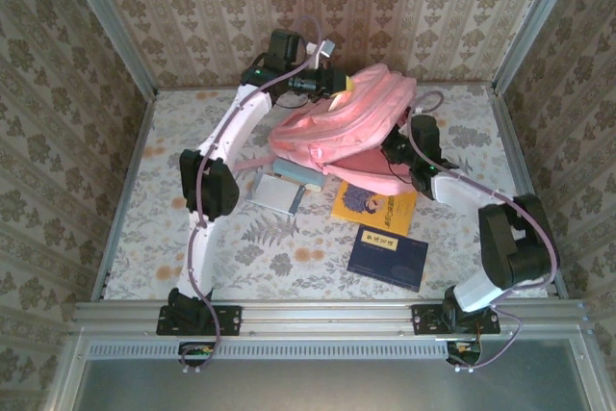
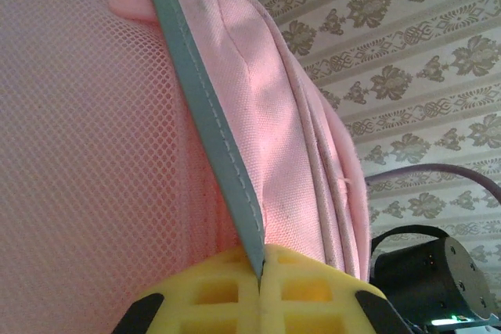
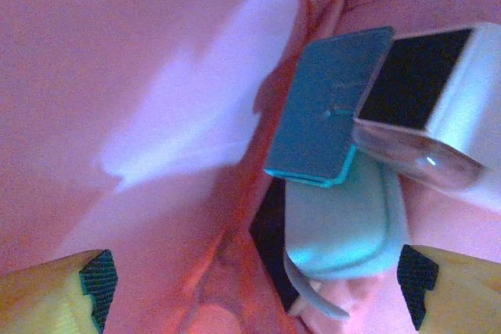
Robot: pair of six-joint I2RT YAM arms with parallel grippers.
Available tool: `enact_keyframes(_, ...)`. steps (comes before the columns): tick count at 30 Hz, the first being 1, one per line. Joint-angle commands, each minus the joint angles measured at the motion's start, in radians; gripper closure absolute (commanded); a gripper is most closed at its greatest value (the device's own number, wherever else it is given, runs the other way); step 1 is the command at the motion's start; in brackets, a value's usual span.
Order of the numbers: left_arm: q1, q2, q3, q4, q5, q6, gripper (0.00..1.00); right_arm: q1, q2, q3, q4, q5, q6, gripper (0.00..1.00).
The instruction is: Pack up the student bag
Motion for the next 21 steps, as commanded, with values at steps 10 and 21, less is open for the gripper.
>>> enact_keyframes(10, -0.002, -0.034, 0.006, -0.099, -0.091, 0.120, 0.93, 0.028, -0.548, -0.243, -0.519, 0.241, -0.254, 0.08)
enact_keyframes(21, -0.079, -0.339, -0.361, -0.135, -0.325, 0.230, 0.39, 0.049, -0.773, -0.239, -1.131, 0.358, -0.171, 0.09)
